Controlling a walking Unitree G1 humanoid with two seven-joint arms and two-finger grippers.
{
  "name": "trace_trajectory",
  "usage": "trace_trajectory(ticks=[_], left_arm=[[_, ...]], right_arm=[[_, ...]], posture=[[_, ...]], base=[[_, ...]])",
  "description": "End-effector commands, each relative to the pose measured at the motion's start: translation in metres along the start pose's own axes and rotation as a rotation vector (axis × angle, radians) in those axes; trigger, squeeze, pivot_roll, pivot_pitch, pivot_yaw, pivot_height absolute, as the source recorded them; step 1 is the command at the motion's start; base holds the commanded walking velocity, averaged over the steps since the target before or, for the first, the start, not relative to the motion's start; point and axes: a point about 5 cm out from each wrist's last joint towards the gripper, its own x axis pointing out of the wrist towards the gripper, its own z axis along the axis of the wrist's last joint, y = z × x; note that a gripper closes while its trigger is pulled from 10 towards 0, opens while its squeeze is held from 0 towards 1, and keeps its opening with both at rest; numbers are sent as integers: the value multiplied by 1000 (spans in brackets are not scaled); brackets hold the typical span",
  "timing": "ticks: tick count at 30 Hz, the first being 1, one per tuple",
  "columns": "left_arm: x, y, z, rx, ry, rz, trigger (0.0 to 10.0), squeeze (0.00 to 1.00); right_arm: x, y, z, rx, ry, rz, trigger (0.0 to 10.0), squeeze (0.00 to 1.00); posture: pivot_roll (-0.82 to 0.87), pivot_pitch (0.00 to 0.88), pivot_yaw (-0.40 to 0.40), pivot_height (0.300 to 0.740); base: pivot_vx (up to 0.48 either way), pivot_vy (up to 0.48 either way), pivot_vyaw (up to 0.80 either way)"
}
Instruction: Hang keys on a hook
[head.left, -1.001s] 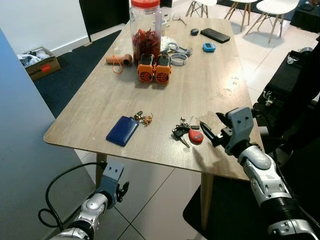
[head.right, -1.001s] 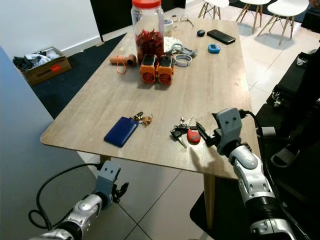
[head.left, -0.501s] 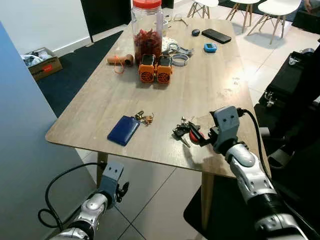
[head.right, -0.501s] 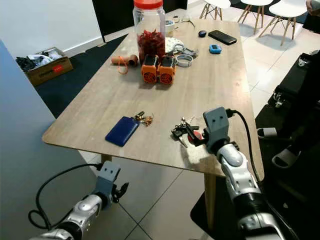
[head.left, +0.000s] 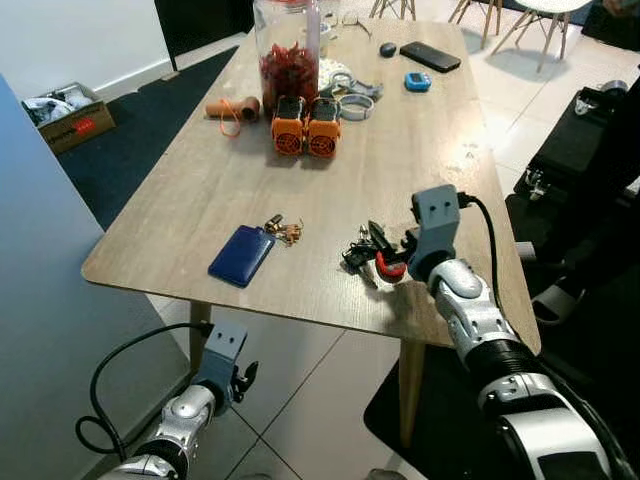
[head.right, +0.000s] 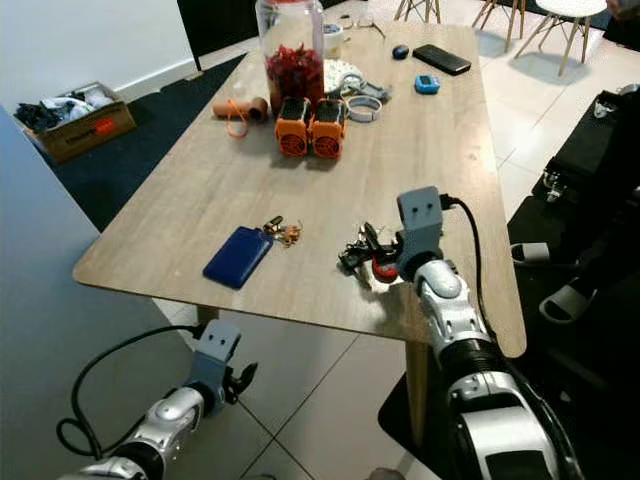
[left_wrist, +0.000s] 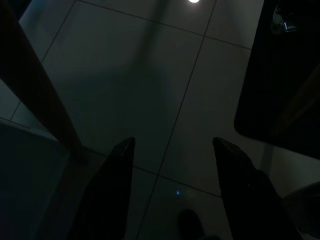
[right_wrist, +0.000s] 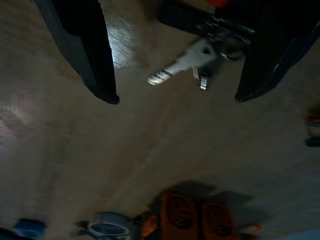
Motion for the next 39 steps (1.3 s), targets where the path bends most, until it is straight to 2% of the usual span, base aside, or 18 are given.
trace_trajectory(ticks=[1, 9, 17, 26, 27, 28, 30, 31, 38, 39], left_arm=[[-4, 8, -3, -1, 0, 25, 10000, 0], [-5, 12, -3, -2, -2, 37, 10000, 0], [-5, 13, -1, -2, -6, 36, 10000, 0], [-5, 15, 0, -3, -12, 39, 10000, 0], [-5, 15, 1, -2, -12, 39, 10000, 0], [-4, 15, 1, -1, -12, 38, 10000, 0], [-4, 15, 1, -1, -11, 38, 10000, 0], [-4, 15, 1, 0, -9, 36, 10000, 0], [-4, 14, 2, 2, -7, 31, 10000, 0], [-4, 14, 2, 3, -6, 29, 10000, 0]], right_arm=[[0, 1, -4, 5, 18, 2, 10000, 0], [5, 10, -6, 18, 22, 68, 10000, 0], [2, 17, -14, -20, 64, 140, 10000, 0], [-5, 20, -12, -29, 37, 171, 10000, 0], [-6, 20, -12, -21, 32, 172, 4431, 0], [-8, 21, -13, -9, 28, 177, 0, 0], [-10, 22, -14, -7, 30, 177, 0, 0], [-12, 23, -19, -8, 43, 170, 10000, 0], [-17, 24, -25, 18, 64, 152, 10000, 0], [-20, 24, -27, 46, 71, 142, 2824, 0]], posture=[[55, 115, -11, 740], [66, 99, -16, 740], [68, 84, -16, 740], [68, 75, -13, 740], [65, 77, -10, 740], [64, 79, -7, 740], [63, 82, -6, 740], [61, 83, -2, 740], [59, 86, 3, 740], [57, 88, 6, 740]], base=[[0, 0, 0], [0, 0, 0], [0, 0, 0], [0, 0, 0], [0, 0, 0], [0, 0, 0], [0, 0, 0], [0, 0, 0], [0, 0, 0], [0, 0, 0]])
